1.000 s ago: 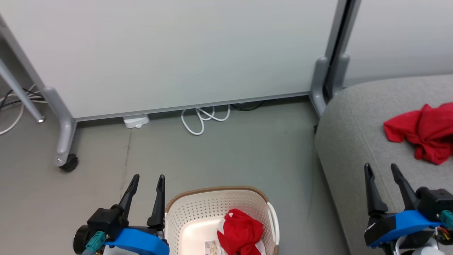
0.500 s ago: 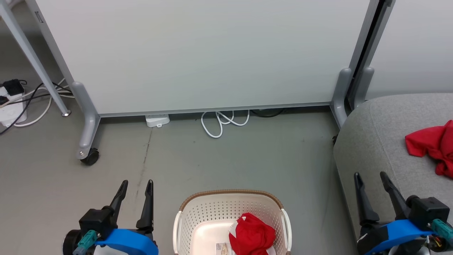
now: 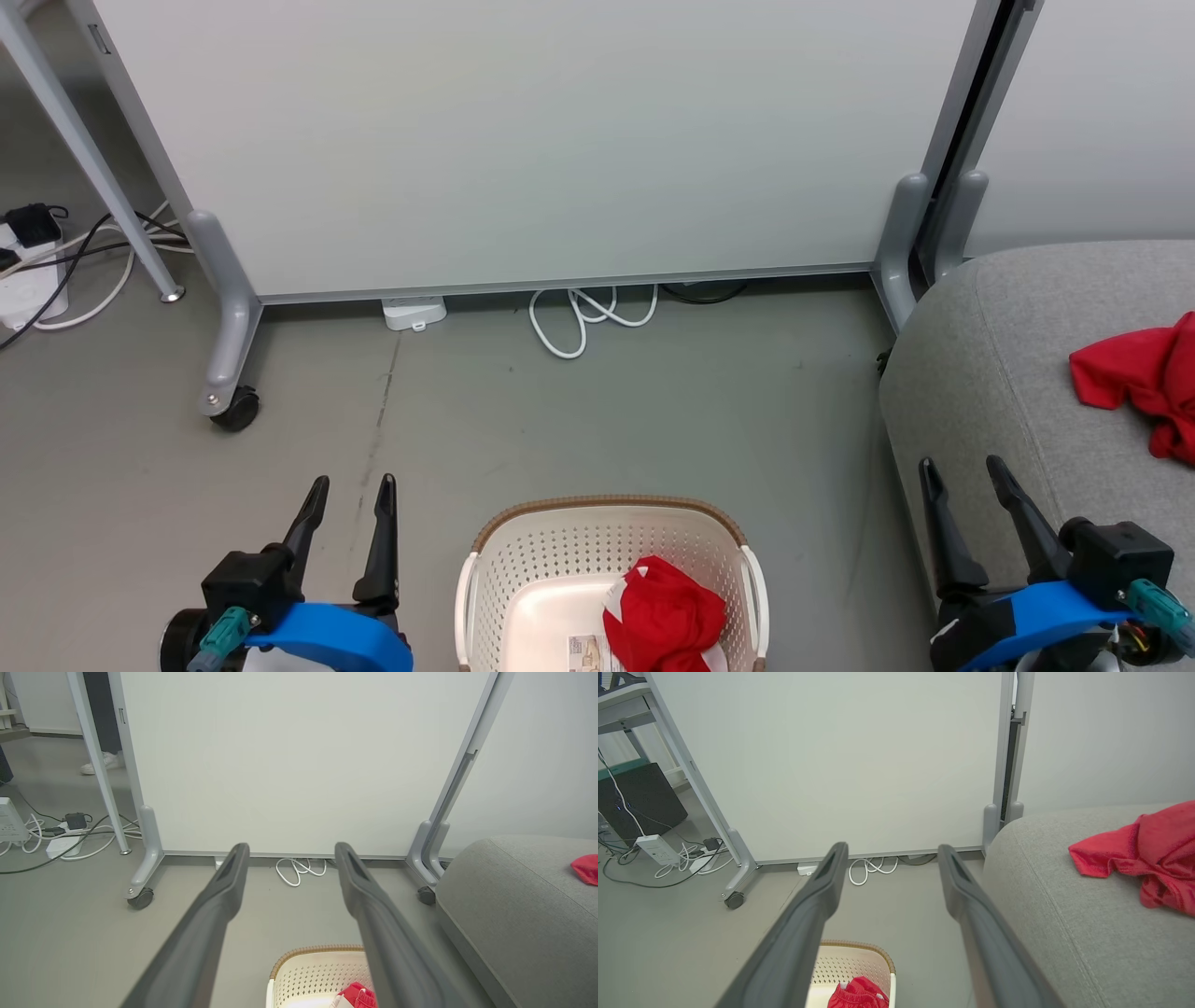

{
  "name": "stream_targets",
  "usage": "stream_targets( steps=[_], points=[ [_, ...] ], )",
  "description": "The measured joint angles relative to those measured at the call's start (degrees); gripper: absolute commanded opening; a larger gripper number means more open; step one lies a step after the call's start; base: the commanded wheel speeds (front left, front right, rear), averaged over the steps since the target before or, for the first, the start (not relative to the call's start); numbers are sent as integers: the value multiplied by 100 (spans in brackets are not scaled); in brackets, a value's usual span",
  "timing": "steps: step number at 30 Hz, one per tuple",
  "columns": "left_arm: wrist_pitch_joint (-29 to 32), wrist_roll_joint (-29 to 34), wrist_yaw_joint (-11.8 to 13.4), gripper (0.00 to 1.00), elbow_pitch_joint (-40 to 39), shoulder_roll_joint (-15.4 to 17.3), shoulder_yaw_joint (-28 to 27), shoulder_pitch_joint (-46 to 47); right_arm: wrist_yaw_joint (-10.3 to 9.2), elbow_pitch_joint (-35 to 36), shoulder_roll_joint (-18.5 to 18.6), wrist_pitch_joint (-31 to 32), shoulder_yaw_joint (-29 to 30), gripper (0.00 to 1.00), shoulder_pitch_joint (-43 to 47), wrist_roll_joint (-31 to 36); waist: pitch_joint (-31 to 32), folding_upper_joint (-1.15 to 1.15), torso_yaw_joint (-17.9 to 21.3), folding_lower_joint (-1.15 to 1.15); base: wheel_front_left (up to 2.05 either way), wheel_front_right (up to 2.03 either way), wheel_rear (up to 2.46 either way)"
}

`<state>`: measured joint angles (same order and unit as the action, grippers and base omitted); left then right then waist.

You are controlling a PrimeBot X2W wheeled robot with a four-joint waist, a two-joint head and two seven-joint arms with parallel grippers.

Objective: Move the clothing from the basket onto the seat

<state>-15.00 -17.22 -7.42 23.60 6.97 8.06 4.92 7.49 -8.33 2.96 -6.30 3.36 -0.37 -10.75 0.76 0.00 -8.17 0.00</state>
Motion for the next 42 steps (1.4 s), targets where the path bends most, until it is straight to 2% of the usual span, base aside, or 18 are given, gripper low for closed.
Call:
stream_targets(
  steps=[14, 23, 35, 42],
  points=[
    [0, 11, 0, 100, -31, -37, -13, -5, 0, -70, -1, -40, -135, 100, -60, -100, -119, 0, 100, 0, 0, 0, 0],
    [-1, 8, 0, 100, -8, -32, 69, 100, 0, 31, -2, -31, -183, 100, -198, -65, -447, 0, 329, 0, 0, 0, 0],
    [-5, -32, 0, 100, 579, -25, 426, 597, 0, 222, -3, -53, -436, 100, -569, 63, -1343, 0, 1035, 0, 0, 0, 0],
    [-4, -211, 0, 100, 1096, 211, 860, 1098, 0, 218, -2, -163, -589, 100, -805, 57, -1956, 0, 1527, 1, 0, 0, 0]
  ],
)
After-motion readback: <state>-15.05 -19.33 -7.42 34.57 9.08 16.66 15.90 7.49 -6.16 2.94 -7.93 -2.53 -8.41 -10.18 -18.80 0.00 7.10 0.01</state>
